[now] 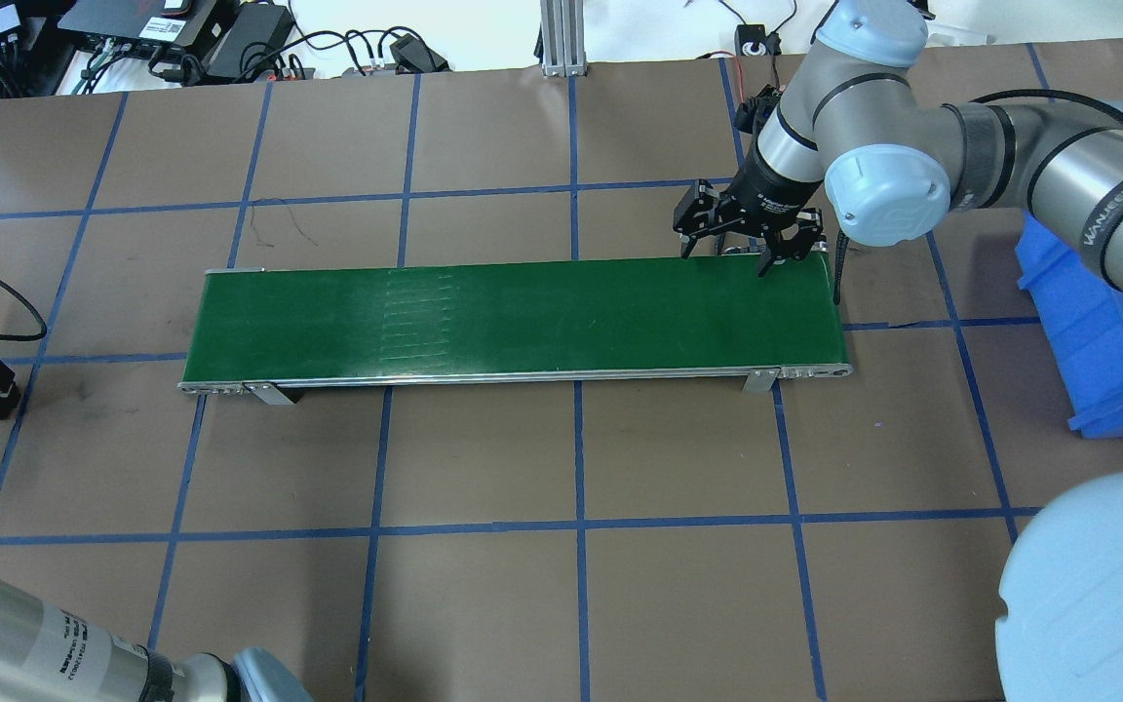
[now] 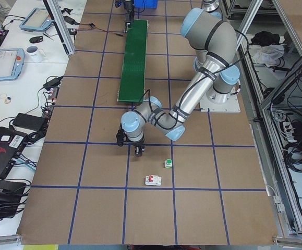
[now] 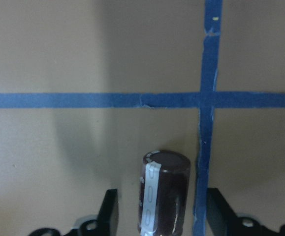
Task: Move capacitor from left to right
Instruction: 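Lift the brown capacitor with the left gripper and carry it toward the belt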
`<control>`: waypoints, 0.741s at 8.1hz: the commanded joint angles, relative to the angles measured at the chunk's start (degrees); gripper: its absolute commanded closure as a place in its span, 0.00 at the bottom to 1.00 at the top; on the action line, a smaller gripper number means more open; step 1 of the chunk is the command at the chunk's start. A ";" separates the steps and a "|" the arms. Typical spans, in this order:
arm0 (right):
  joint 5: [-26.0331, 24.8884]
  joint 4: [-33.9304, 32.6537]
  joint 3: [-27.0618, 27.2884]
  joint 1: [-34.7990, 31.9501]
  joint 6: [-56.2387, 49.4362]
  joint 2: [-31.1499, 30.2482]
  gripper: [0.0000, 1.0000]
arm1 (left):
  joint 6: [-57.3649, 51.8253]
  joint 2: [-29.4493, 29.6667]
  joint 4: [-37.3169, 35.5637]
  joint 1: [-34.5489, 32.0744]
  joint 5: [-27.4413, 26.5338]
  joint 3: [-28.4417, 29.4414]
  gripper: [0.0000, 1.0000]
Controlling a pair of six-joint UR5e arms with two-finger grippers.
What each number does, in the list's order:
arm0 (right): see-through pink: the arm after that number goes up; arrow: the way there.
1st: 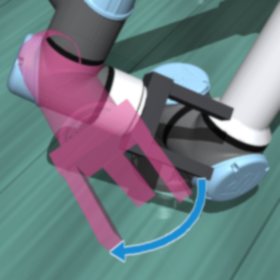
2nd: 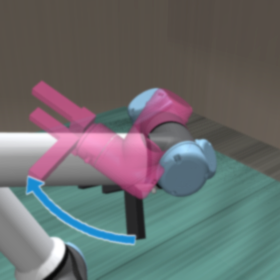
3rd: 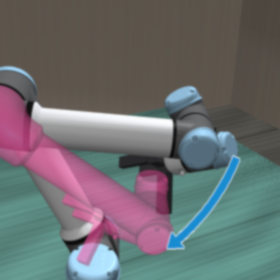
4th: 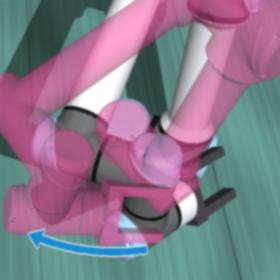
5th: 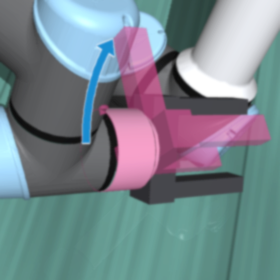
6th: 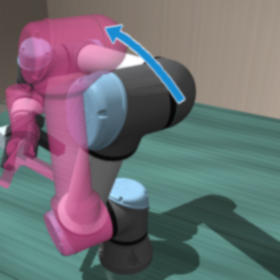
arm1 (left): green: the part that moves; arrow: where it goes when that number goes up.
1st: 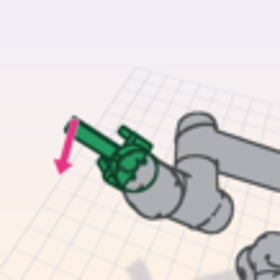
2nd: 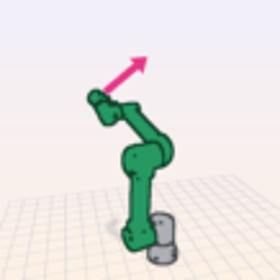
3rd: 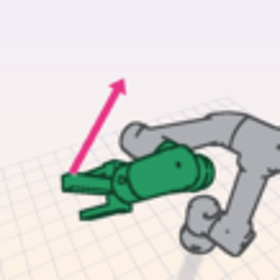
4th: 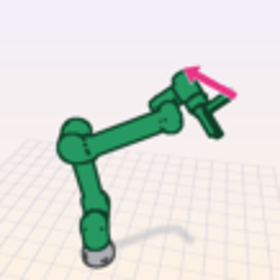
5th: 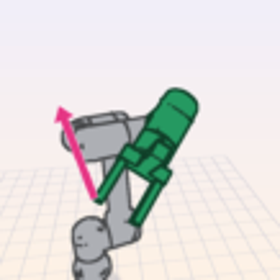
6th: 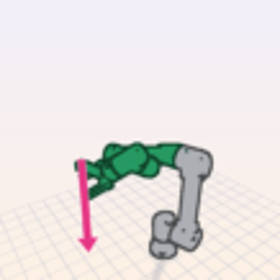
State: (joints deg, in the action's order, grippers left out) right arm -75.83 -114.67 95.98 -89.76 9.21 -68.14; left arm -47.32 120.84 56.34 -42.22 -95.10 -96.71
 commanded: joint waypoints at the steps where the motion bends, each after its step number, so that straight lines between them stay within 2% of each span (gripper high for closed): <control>1: -0.28 -1.17 -0.01 0.02 0.20 0.64 0.00 | 0.04 0.01 0.00 0.04 0.09 -0.06 0.59; 4: 0.24 -1.88 0.08 -0.07 -4.10 0.64 0.00 | -0.14 -0.60 0.26 0.04 0.01 0.03 0.86; 5: 0.24 -1.79 0.08 -0.07 -4.20 0.64 0.00 | 0.04 -1.82 0.52 -0.05 -0.17 0.29 0.87; 6: 0.24 -1.70 0.08 -0.07 -4.11 0.64 0.00 | 0.39 -4.62 4.18 -0.31 -2.26 0.64 0.87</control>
State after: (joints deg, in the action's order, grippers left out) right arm -75.63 -116.43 96.06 -89.82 5.55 -67.50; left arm -47.35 119.57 56.87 -42.23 -95.29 -96.56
